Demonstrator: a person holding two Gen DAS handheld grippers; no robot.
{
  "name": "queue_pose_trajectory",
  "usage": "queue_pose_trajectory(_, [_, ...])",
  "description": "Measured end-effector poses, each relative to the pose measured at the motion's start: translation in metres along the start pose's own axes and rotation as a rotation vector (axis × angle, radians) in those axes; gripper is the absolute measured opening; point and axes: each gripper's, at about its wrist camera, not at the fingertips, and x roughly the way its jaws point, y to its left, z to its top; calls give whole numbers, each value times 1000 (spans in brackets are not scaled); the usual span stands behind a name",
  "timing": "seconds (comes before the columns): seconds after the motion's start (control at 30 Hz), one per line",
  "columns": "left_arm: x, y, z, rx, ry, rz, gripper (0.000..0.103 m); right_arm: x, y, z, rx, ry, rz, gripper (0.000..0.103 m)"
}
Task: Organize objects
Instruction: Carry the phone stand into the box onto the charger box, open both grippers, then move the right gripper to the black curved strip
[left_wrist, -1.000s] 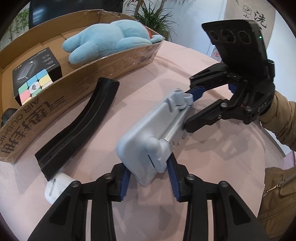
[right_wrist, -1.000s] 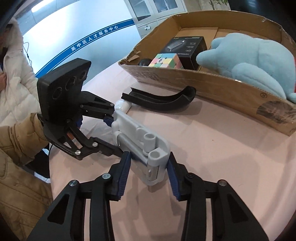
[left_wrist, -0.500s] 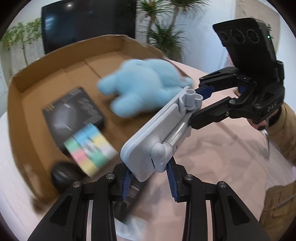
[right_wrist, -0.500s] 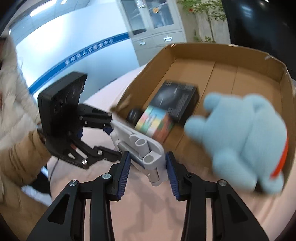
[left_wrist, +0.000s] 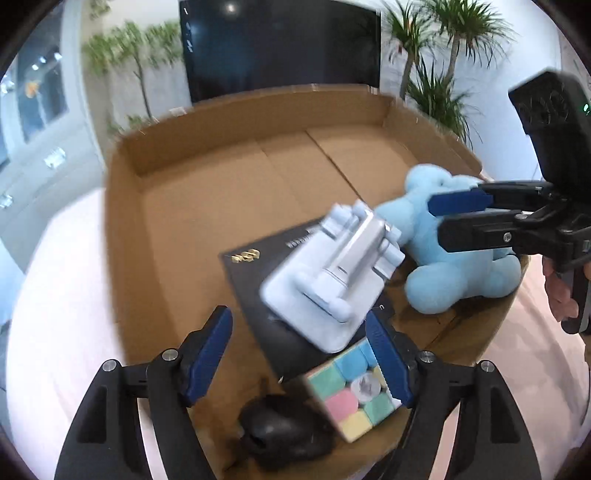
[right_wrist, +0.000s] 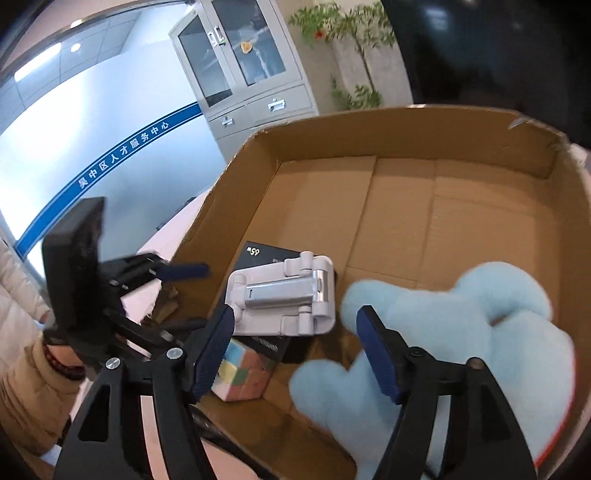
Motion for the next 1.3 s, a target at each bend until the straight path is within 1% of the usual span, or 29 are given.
queue_pose_trajectory(0.07, [-23, 2, -11, -43, -50, 12, 74, -13, 2, -10, 3, -20, -1, 68])
queue_pose_trajectory(0.1, [-28, 1, -14, -51, -65, 20, 74, -20, 5, -18, 3, -26, 0, 69])
queue_pose_trajectory(0.17, [-49, -9, -34, -50, -93, 6, 74, -33, 13, -37, -4, -30, 5, 73])
queue_pose_trajectory(0.2, [-56, -6, -43, -52, -102, -5, 77, -39, 18, -49, -11, -29, -7, 75])
queue_pose_trajectory(0.27, [-66, -30, -64, -58, -89, -16, 84, -49, 29, -72, -4, -26, -34, 78])
queue_pose_trajectory(0.3, [-70, -40, -77, -54, -78, -7, 85, -53, 31, -83, 6, -20, -39, 79])
queue_pose_trajectory(0.33, [-66, -56, -90, -26, -45, 13, 85, -56, 34, -95, 21, -8, -52, 79])
queue_pose_trajectory(0.4, [-55, -85, -102, 5, 0, 56, 85, -55, 36, -108, 53, 2, -110, 79])
queue_pose_trajectory(0.43, [-52, -96, -104, 11, 8, 68, 85, -60, 41, -114, 54, -12, -93, 79])
queue_pose_trajectory(0.5, [-50, -107, -106, 19, 22, 89, 85, -80, 54, -122, 37, -79, -48, 79])
queue_pose_trajectory(0.57, [-54, -115, -106, 39, 22, 154, 85, -103, 71, -127, -15, -146, -35, 79])
queue_pose_trajectory(0.67, [-57, -116, -105, 35, 16, 215, 85, -136, 101, -124, -101, -268, -42, 80])
queue_pose_trajectory(0.73, [-58, -117, -103, 33, 23, 248, 85, -150, 119, -123, -139, -302, -40, 81])
queue_pose_trajectory(0.8, [-58, -118, -102, 40, 25, 274, 85, -155, 137, -121, -194, -315, -29, 81])
queue_pose_trajectory(0.83, [-57, -118, -102, 47, 24, 283, 85, -154, 145, -120, -221, -309, -21, 82])
queue_pose_trajectory(0.97, [-59, -129, -105, 97, 13, 337, 85, -147, 171, -120, -304, -317, -58, 82])
queue_pose_trajectory(1.0, [-59, -129, -105, 103, 13, 342, 85, -146, 176, -120, -320, -321, -54, 82])
queue_pose_trajectory(1.13, [-60, -133, -109, 125, 12, 347, 85, -133, 182, -118, -331, -308, -50, 81])
queue_pose_trajectory(1.23, [-61, -130, -111, 132, 10, 351, 85, -137, 177, -120, -314, -317, -34, 82])
queue_pose_trajectory(1.3, [-63, -123, -113, 124, 14, 338, 85, -143, 168, -122, -306, -327, -13, 83])
